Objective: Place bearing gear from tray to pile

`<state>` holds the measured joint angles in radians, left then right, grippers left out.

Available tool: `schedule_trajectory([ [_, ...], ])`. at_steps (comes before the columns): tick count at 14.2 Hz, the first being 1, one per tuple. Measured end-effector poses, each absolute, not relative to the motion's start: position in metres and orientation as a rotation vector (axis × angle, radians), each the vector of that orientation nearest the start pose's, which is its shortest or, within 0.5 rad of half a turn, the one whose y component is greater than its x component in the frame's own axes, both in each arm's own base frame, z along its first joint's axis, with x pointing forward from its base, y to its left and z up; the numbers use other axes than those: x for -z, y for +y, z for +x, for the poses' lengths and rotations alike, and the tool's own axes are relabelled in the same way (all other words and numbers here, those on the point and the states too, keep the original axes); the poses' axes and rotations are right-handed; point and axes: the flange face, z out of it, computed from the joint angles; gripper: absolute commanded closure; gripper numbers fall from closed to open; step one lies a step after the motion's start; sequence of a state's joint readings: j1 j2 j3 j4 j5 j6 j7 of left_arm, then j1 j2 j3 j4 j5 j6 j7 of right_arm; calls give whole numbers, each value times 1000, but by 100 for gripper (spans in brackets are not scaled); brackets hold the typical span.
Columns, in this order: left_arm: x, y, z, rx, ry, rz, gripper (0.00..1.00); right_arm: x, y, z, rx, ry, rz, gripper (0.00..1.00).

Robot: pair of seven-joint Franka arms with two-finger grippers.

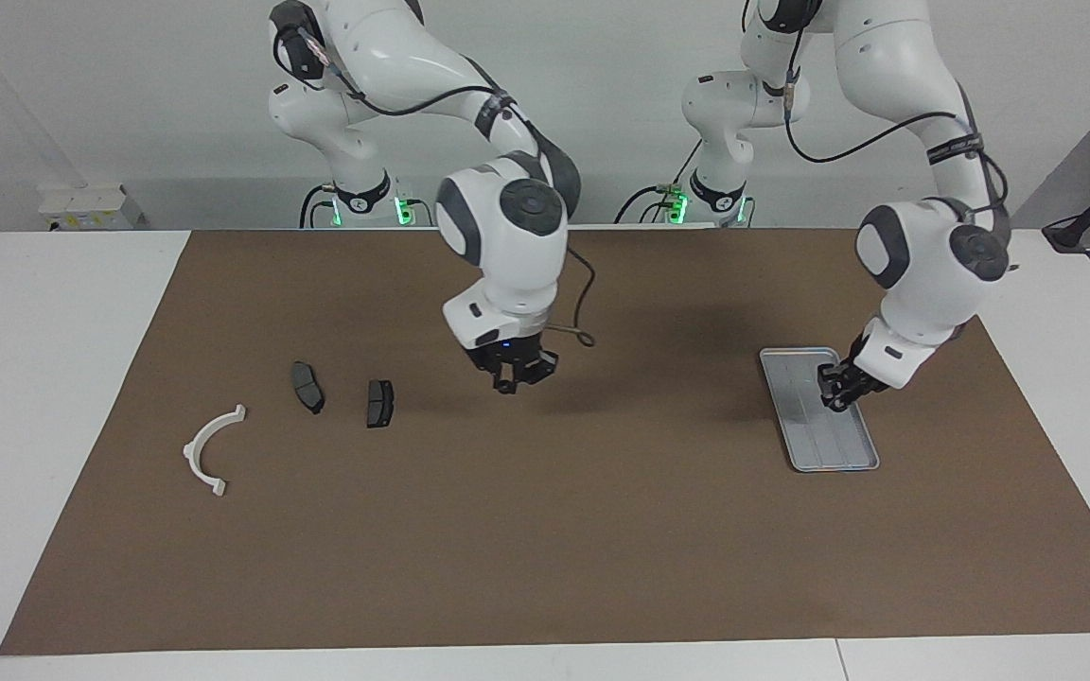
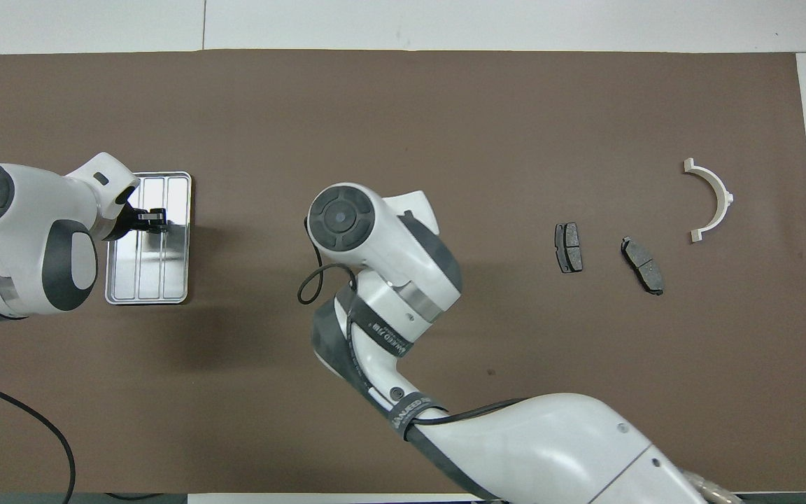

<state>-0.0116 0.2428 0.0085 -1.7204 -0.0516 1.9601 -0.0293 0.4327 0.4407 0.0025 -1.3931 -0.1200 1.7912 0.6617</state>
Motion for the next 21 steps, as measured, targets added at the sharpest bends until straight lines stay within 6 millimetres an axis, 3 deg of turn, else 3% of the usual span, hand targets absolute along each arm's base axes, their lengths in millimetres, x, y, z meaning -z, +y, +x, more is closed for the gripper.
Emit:
schedule_trajectory([
  [1, -483, -26, 631, 28, -190, -3189, 100, -470, 242, 635, 26, 205, -3255, 100],
  [2, -504, -60, 627, 48, -298, -3188, 100, -480, 210, 643, 24, 105, -3257, 100],
  [3, -513, -105, 620, 57, -385, -3182, 100, -483, 177, 652, 18, 12, -3258, 100],
  [6, -503, -257, 577, 31, -559, -3145, 100, -456, 65, 679, 38, -214, -3233, 100],
  [8, -486, -327, 542, 67, -628, -3154, 100, -417, 5, 689, 66, -246, -3190, 100],
  [9, -471, -349, 528, 84, -646, -3163, 100, -399, -9, 691, 79, -245, -3184, 100],
  [11, -437, -370, 507, 88, -669, -3165, 100, -365, -13, 695, 93, -245, -3181, 100],
  [15, -372, -368, 498, 152, -704, -3098, 100, -307, -13, 706, 139, -250, -3176, 100],
  [17, -348, -374, 500, 166, -719, -3082, 100, -291, -13, 709, 161, -250, -3174, 100],
  [20, -331, -379, 500, 160, -718, -3080, 100, -288, -13, 710, 174, -249, -3173, 100],
  [21, -329, -379, 500, 161, -719, -3081, 100, -288, -13, 710, 174, -248, -3173, 70],
])
